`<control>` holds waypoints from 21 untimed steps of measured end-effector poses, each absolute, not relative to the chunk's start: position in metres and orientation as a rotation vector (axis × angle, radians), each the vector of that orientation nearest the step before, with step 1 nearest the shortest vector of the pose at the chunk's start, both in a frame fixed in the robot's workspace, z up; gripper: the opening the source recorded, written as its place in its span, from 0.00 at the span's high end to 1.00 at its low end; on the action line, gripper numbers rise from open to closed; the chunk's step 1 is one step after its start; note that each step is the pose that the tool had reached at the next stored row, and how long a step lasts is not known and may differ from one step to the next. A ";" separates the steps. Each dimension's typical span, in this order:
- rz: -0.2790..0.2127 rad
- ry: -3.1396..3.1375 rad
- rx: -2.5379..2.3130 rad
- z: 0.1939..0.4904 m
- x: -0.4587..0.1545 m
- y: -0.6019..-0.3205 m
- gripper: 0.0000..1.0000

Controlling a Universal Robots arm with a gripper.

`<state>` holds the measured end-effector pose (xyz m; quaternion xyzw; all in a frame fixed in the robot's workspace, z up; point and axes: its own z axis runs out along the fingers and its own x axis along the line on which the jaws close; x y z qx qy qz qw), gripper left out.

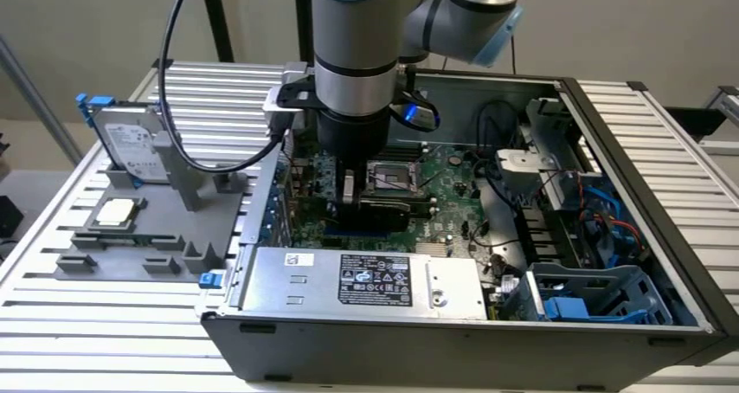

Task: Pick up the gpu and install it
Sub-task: 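Insert the gpu into the slot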

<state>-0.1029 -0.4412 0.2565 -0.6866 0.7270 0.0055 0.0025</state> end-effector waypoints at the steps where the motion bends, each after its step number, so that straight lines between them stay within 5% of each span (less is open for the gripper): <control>1: 0.017 2.280 -2.154 0.256 -0.103 -0.441 1.00; 21: 0.022 2.277 -2.153 0.254 -0.103 -0.442 1.00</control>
